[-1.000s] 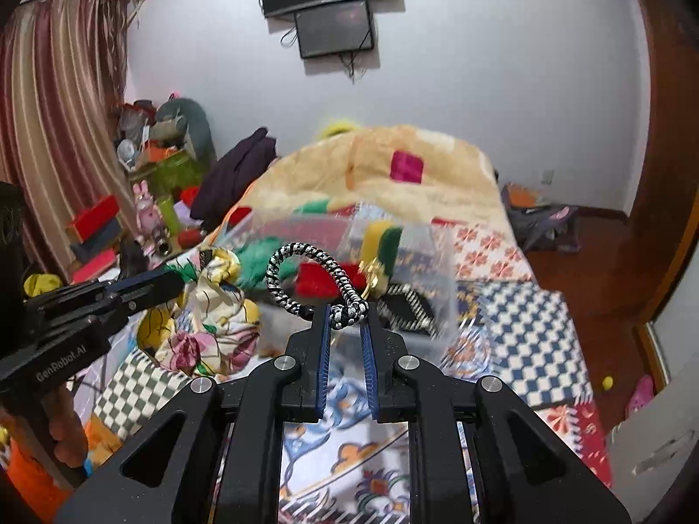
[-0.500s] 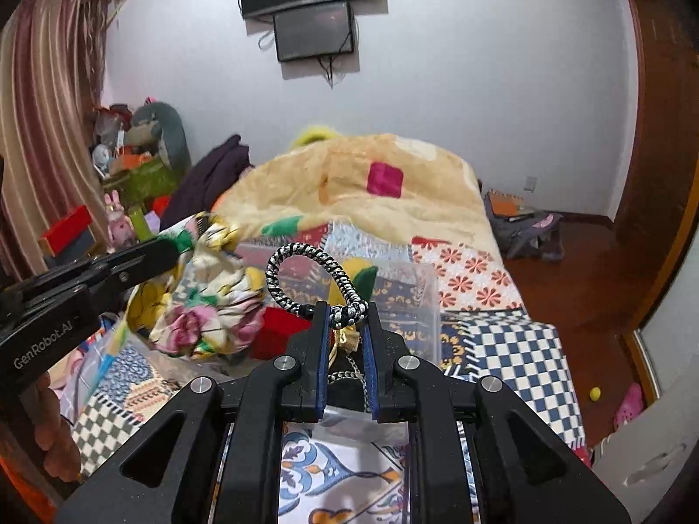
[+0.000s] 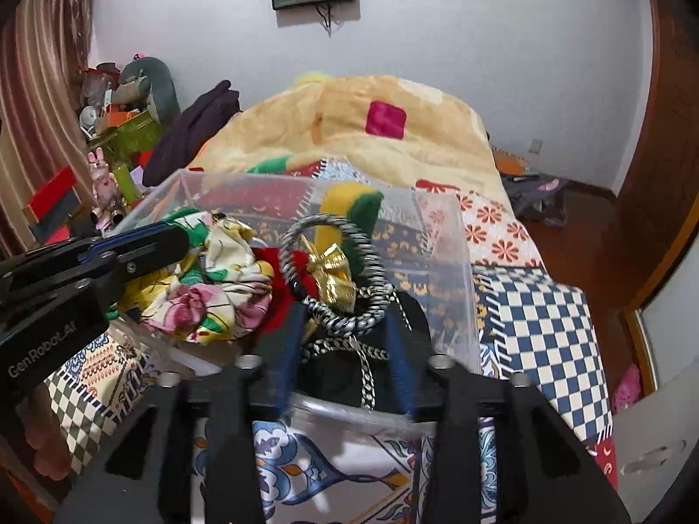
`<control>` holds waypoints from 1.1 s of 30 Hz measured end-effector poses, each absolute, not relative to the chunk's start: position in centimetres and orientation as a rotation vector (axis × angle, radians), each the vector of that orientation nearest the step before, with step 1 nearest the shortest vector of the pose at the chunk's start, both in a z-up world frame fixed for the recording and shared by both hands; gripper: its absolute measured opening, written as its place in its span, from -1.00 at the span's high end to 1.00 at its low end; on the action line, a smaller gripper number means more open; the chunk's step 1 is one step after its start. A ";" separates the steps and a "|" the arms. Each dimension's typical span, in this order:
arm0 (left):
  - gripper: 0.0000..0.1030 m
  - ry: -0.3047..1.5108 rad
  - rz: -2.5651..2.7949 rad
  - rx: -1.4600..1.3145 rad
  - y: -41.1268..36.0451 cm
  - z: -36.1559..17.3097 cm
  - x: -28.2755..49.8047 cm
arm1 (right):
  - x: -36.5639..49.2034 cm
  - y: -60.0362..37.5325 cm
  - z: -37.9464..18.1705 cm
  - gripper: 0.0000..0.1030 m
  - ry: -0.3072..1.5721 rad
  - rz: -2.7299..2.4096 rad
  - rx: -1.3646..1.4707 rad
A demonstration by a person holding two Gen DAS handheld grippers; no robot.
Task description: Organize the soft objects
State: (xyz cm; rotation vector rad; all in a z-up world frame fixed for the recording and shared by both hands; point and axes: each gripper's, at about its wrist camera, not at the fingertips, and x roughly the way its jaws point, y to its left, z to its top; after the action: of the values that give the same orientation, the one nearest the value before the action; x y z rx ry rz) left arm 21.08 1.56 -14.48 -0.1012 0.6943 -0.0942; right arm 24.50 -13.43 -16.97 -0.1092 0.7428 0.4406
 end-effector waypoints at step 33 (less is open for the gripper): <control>-0.76 0.284 -0.066 -0.044 0.3 -0.6 5.7 | 12.6 -18.5 -2.4 -0.66 0.298 0.508 0.003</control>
State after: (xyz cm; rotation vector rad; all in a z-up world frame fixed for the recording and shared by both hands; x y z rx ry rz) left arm 5.73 0.32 -0.59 -0.0435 0.2837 -0.0657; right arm 12.59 -18.50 -2.44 0.0032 0.2979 0.5080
